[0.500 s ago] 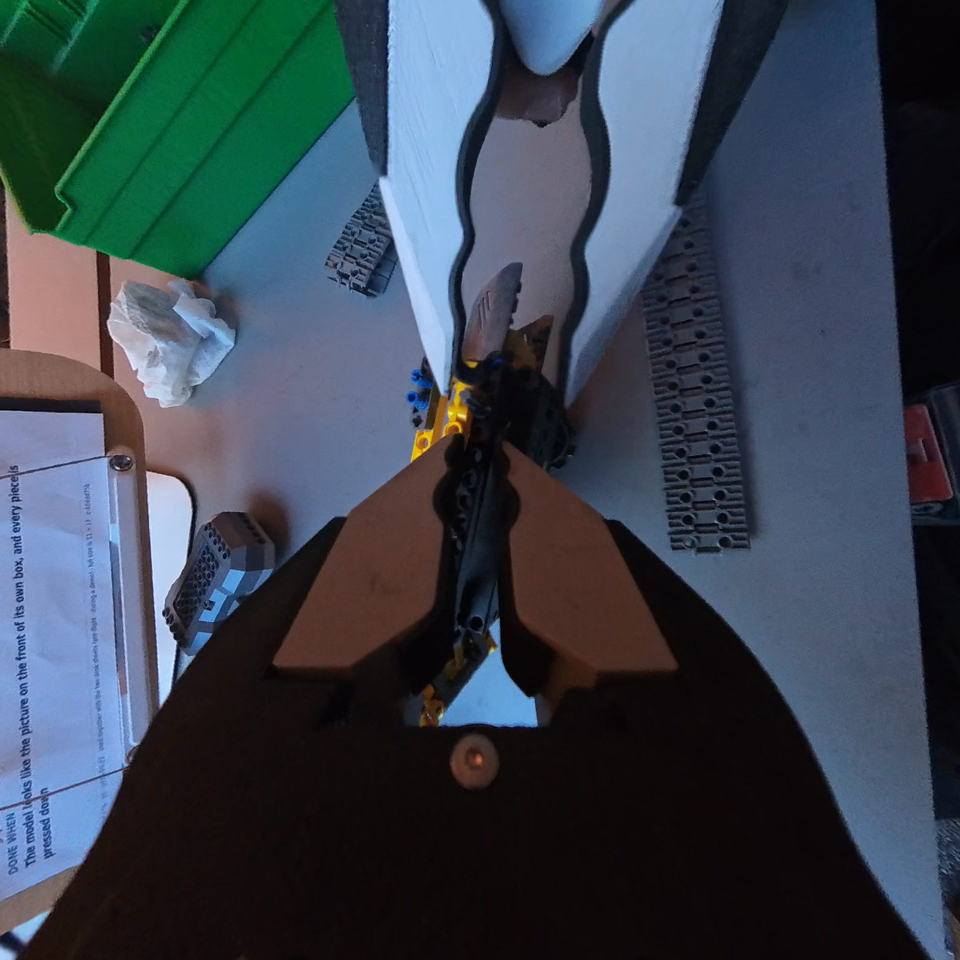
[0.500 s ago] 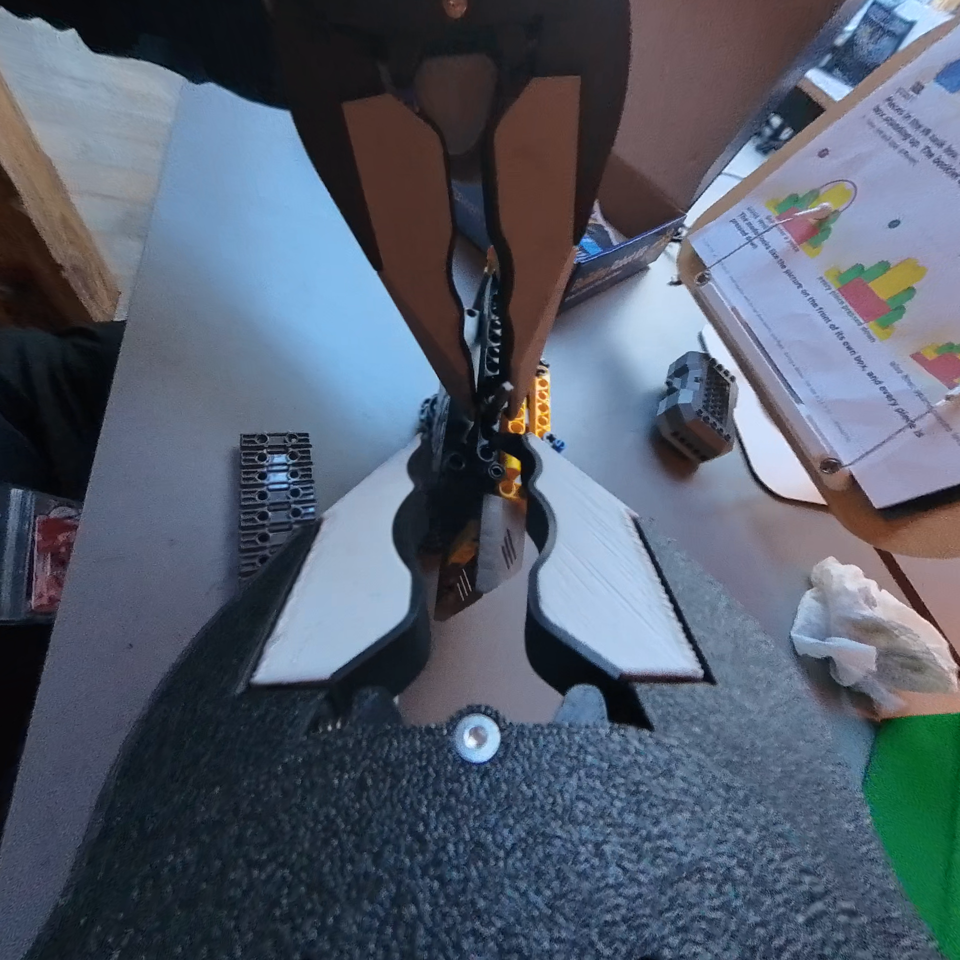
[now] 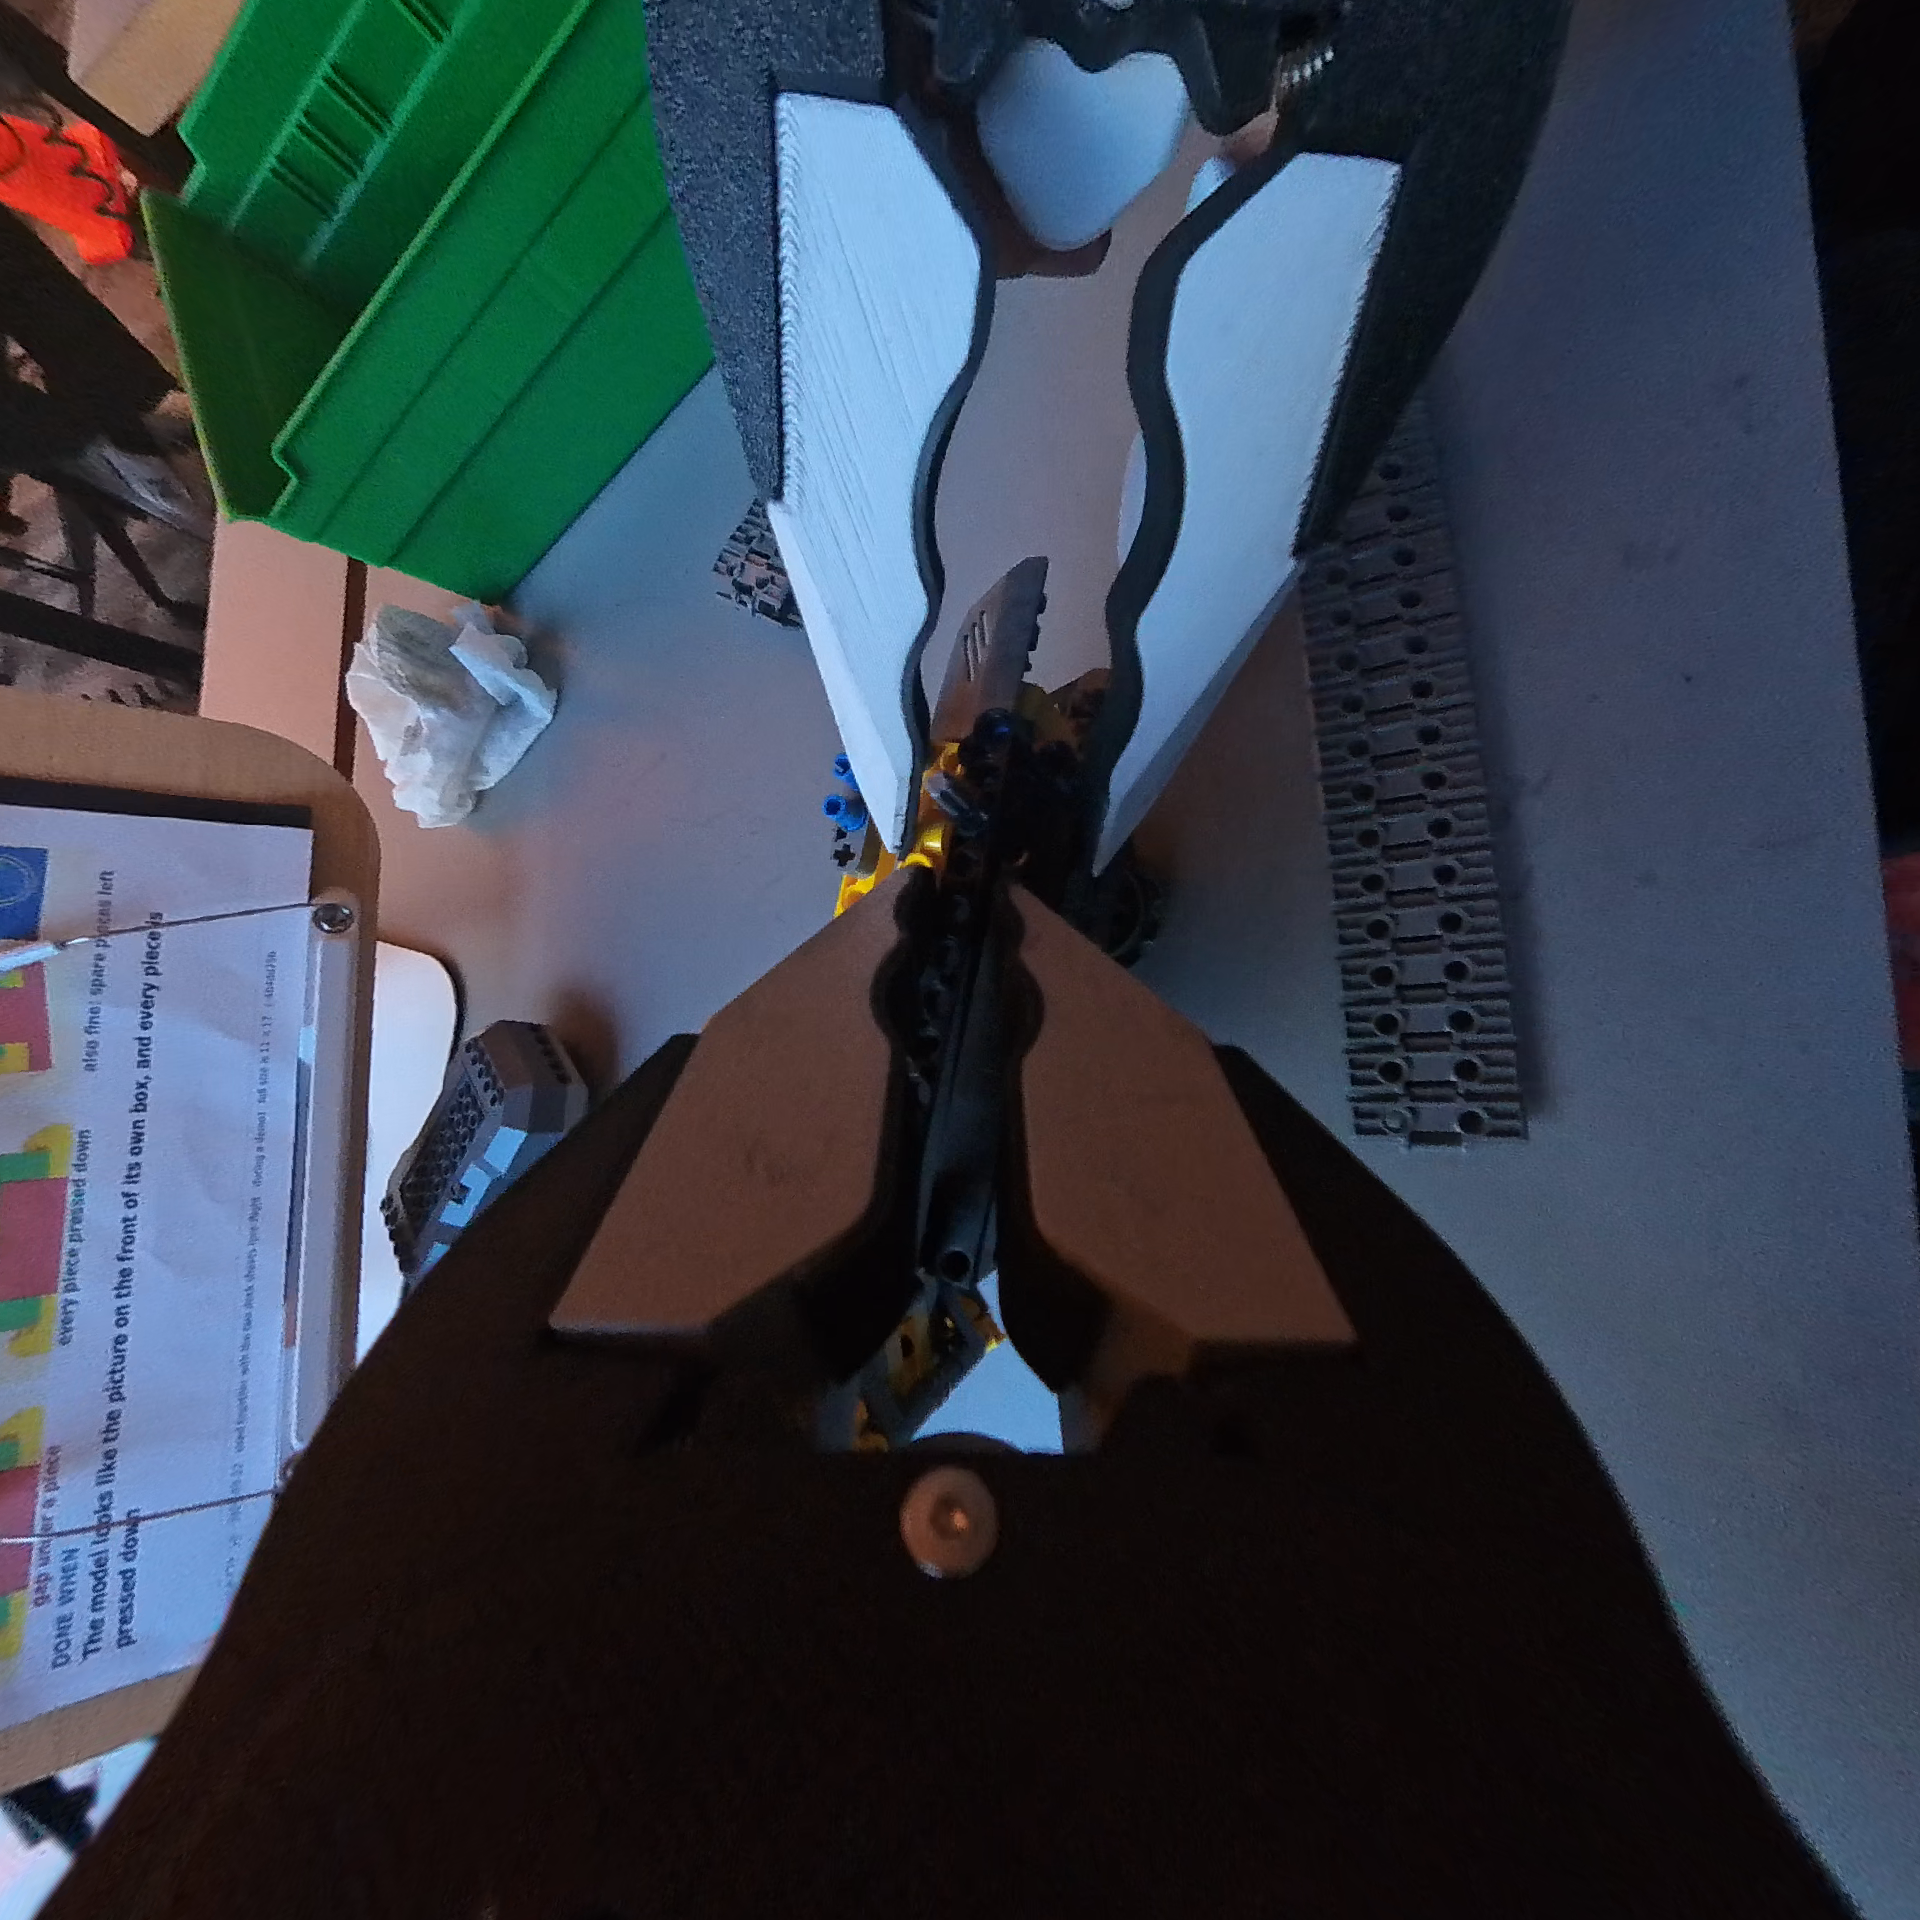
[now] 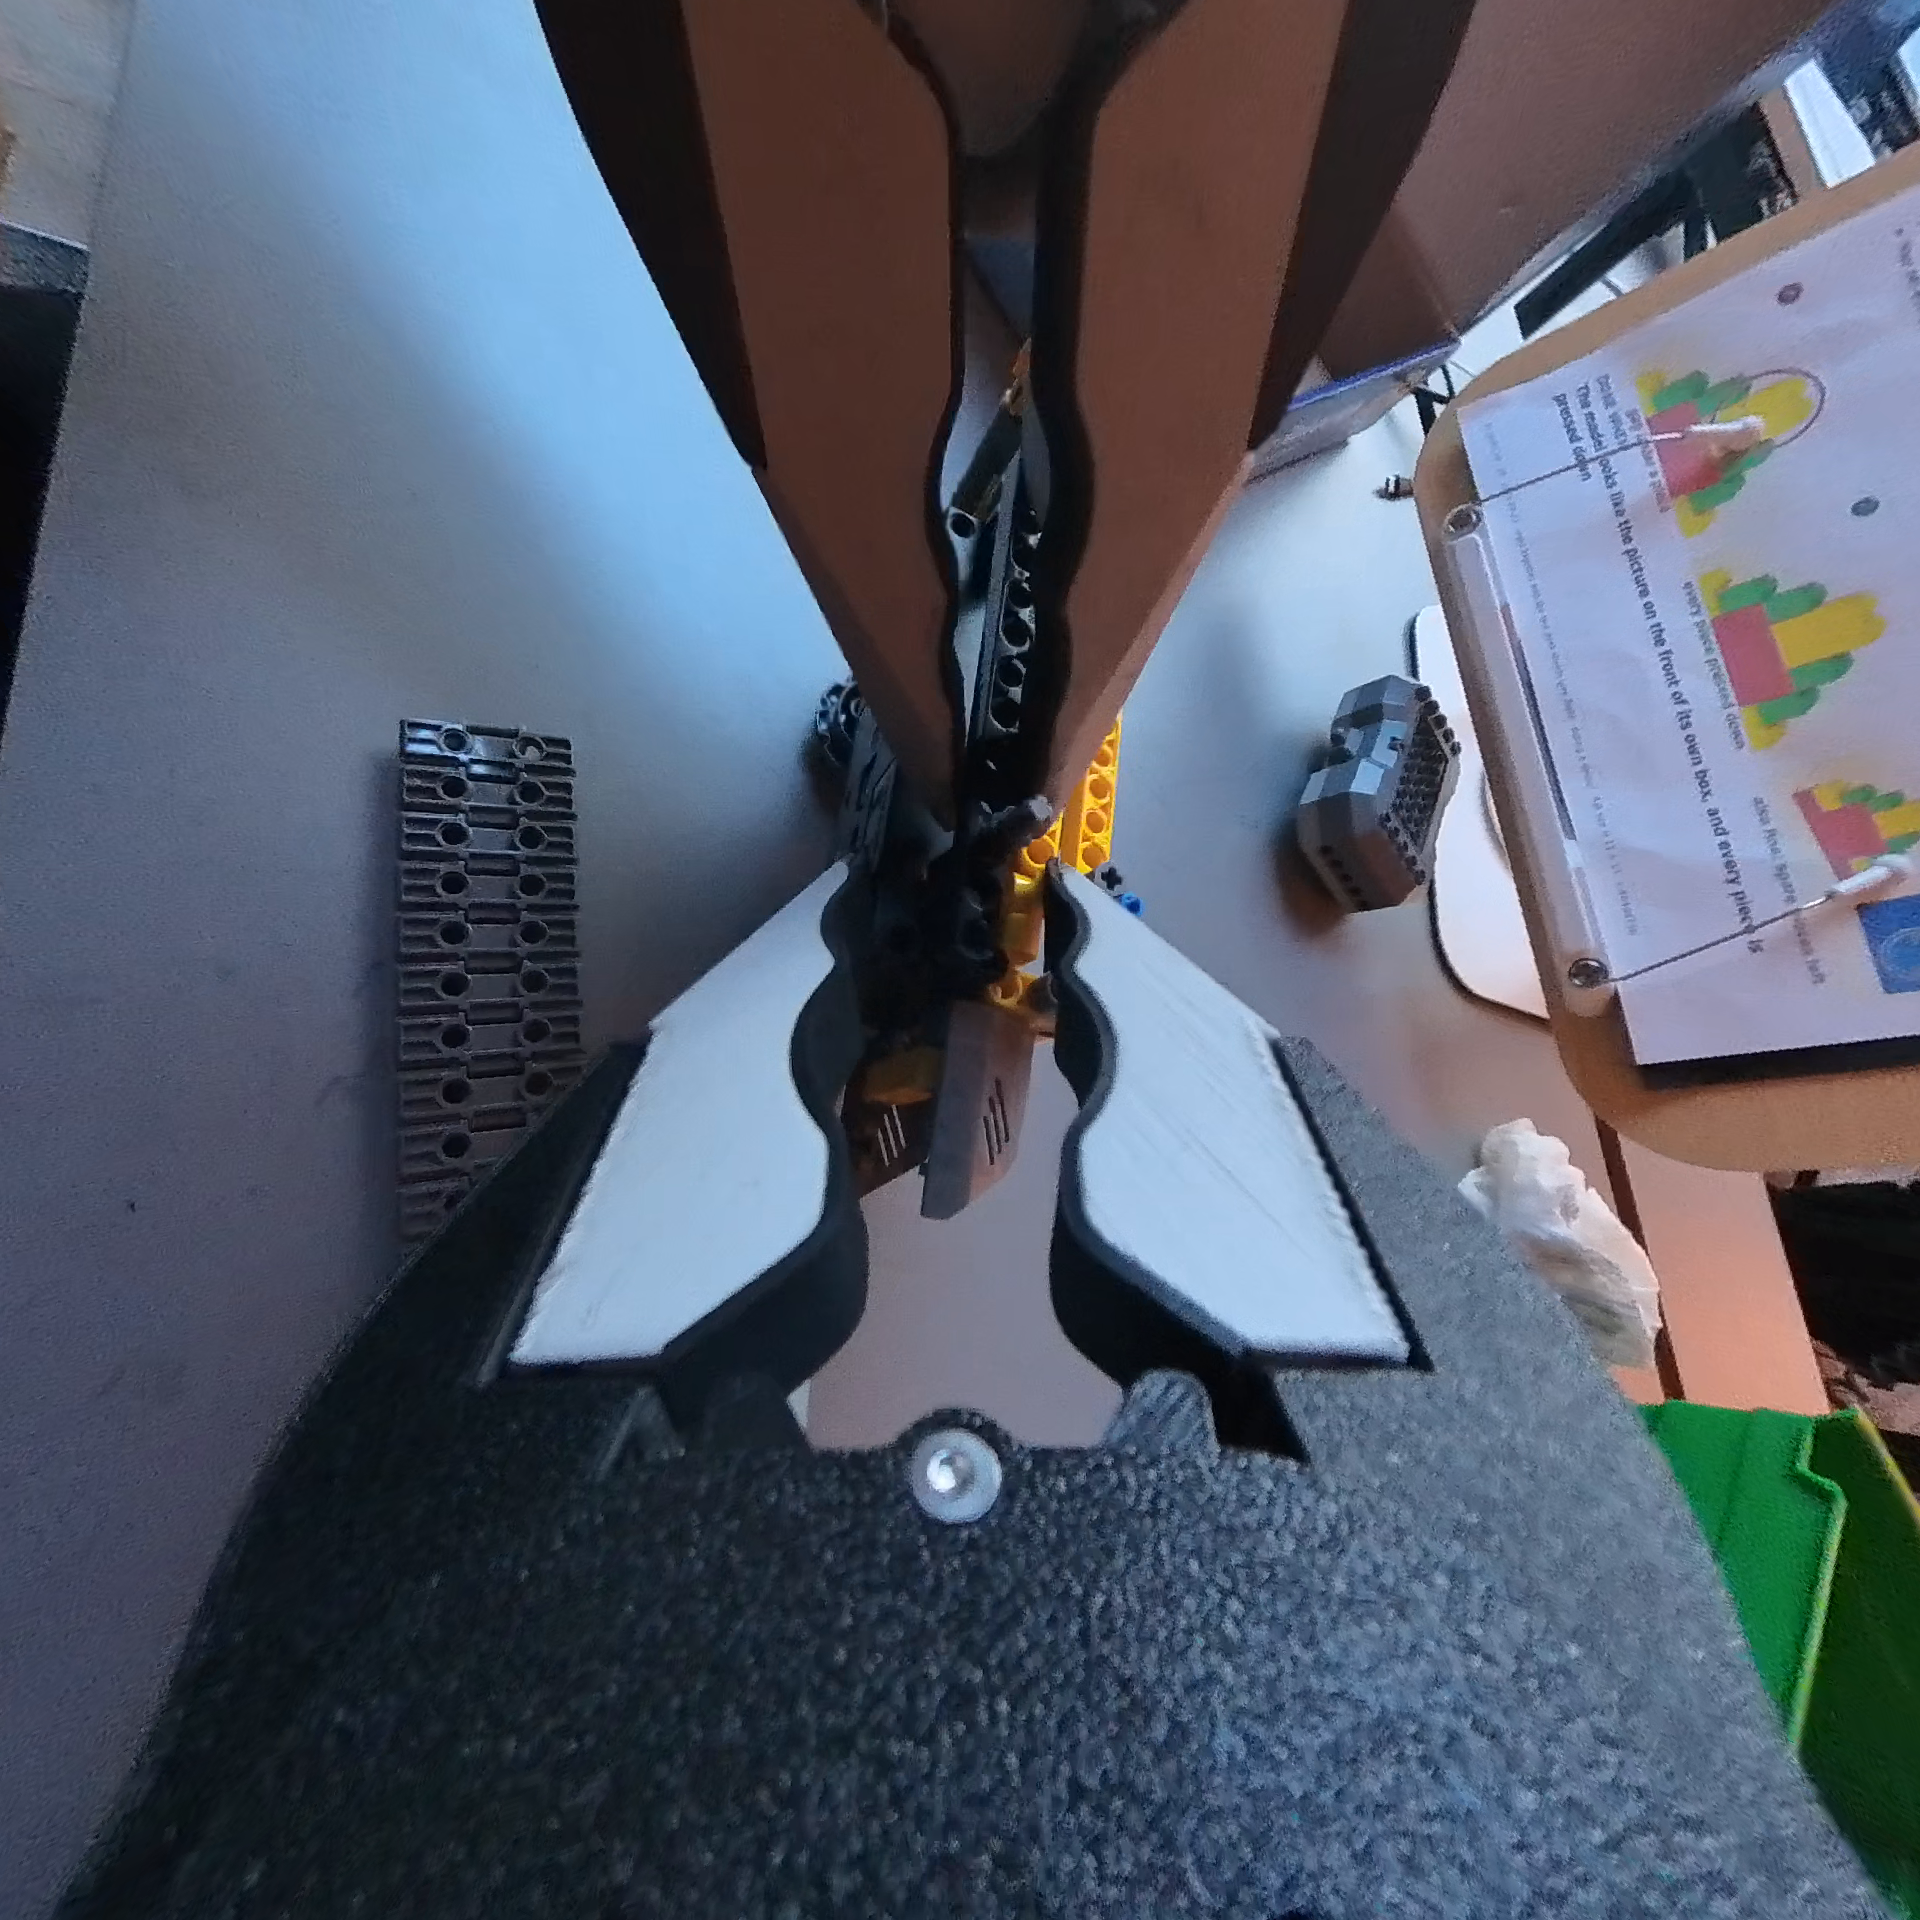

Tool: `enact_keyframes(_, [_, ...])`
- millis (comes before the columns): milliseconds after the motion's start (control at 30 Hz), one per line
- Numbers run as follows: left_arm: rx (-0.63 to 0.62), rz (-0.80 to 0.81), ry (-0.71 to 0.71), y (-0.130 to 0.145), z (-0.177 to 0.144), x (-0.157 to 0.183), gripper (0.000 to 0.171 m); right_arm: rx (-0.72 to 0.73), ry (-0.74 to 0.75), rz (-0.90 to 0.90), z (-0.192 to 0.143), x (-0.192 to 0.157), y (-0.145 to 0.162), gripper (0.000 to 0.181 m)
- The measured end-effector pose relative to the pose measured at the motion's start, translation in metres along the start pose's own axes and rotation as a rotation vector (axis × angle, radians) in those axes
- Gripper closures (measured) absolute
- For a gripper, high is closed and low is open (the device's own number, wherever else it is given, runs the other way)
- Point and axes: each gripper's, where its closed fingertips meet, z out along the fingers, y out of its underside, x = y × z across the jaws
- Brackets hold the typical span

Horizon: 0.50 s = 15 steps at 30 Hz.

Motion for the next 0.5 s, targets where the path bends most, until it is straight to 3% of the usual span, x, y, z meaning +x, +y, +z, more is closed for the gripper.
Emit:
enact_keyframes(167, [0.028,-0.029,-0.001,0.0,-0.003,0.0,0.164,0.015,0.015,-0.028,0.001,0.0,-0.001,0.152])
enact_keyframes(267, [0.111,-0.106,0.018,-0.005,-0.008,-0.001,0.164,0.032,0.026,-0.024,0.001,-0.001,-0.002,0.152])
enact_keyframes(400, [0.121,-0.081,-0.003,-0.005,-0.01,-0.002,0.164,0.049,0.031,-0.007,0.002,0.0,-0.002,0.152])
enact_keyframes(467, [0.226,-0.103,-0.011,-0.015,-0.019,-0.008,0.164,0.048,0.041,0.005,0.002,0.002,0.001,0.151])
enact_keyframes(500, [0.373,-0.154,-0.003,-0.034,-0.039,-0.015,0.166,0.038,0.055,0.017,0.002,0.006,0.004,0.152])
